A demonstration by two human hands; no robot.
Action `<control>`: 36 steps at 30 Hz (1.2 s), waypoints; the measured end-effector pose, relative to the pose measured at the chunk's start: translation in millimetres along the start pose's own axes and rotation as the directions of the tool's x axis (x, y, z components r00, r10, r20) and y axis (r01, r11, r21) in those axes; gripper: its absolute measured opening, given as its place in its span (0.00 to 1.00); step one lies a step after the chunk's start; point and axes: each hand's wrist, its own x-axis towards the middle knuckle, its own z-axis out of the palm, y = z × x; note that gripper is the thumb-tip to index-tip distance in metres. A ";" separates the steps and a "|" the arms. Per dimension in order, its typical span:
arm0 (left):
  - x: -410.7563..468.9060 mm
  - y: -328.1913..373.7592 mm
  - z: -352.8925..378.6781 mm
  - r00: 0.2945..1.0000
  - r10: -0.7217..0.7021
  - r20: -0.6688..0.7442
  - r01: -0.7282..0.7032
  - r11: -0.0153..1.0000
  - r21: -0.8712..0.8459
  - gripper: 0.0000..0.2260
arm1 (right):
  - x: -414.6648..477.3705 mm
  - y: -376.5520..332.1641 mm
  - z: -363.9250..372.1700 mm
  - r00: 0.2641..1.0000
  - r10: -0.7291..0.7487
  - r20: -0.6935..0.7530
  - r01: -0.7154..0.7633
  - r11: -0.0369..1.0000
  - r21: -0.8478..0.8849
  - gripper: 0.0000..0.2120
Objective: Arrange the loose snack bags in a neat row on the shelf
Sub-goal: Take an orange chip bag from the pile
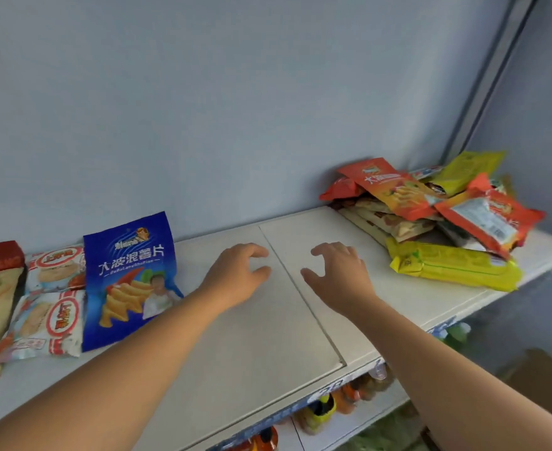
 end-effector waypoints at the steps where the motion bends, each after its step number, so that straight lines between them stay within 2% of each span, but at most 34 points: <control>1: 8.1 14.0 12.7 1.000 0.015 0.010 -0.015 1.000 -0.013 0.16 | 0.2 16.1 -7.9 1.000 0.009 -0.015 -0.009 1.000 -0.005 0.22; 5: 34.7 70.8 63.3 0.997 0.038 0.062 -0.033 0.997 -0.072 0.16 | 8.2 77.5 -45.1 0.993 0.009 -0.121 -0.013 0.999 -0.039 0.20; 10: 59.4 120.0 107.3 0.996 0.032 0.082 -0.025 0.995 -0.096 0.16 | 50.5 138.3 -85.4 0.964 -0.059 -0.260 0.004 0.979 -0.205 0.24; 14: 73.2 134.7 120.8 0.998 -0.011 0.055 0.017 0.993 -0.115 0.14 | 95.2 164.2 -93.8 0.973 -0.108 -0.205 0.032 0.939 -0.343 0.28; 19: 78.4 136.6 122.6 0.996 -0.071 0.047 0.077 0.987 -0.140 0.13 | 123.8 174.8 -90.4 0.989 -0.100 -0.112 0.042 0.898 -0.438 0.27; 21: 79.9 136.2 118.3 0.995 -0.083 0.056 0.090 0.984 -0.151 0.13 | 128.5 175.6 -93.1 0.989 -0.102 -0.107 0.049 0.911 -0.411 0.28; 24: 86.7 137.9 109.9 0.995 -0.090 0.039 0.096 0.977 -0.190 0.11 | 131.7 172.7 -105.4 0.980 -0.094 -0.175 0.049 0.969 -0.241 0.30; 27: 96.5 144.0 102.1 0.995 -0.103 0.009 0.101 0.952 -0.290 0.09 | 126.8 166.3 -121.5 0.897 -0.065 -0.437 0.103 0.993 0.063 0.19; 29: 101.6 151.0 96.9 0.995 -0.103 -0.005 0.092 0.910 -0.405 0.05 | 116.5 157.3 -131.4 0.868 0.060 -0.493 0.168 0.899 0.404 0.16; 31: 104.5 157.9 89.8 0.995 -0.094 -0.027 0.067 0.857 -0.511 0.03 | 101.7 143.4 -136.6 0.903 0.168 -0.395 0.175 0.697 0.696 0.15; 32: 105.4 160.9 85.6 0.994 -0.108 -0.028 0.073 0.818 -0.571 0.02 | 93.4 137.1 -136.1 0.916 0.194 -0.351 0.172 0.602 0.780 0.14; 34: 106.3 164.2 77.7 0.990 -0.144 0.006 0.110 0.728 -0.677 0.09 | 77.3 128.9 -130.1 0.917 0.256 -0.307 0.176 0.432 0.885 0.12; 36: 104.7 168.6 70.6 0.986 -0.138 0.095 0.161 0.619 -0.769 0.17 | 61.6 124.4 -121.0 0.932 0.321 -0.171 0.111 0.197 0.974 0.10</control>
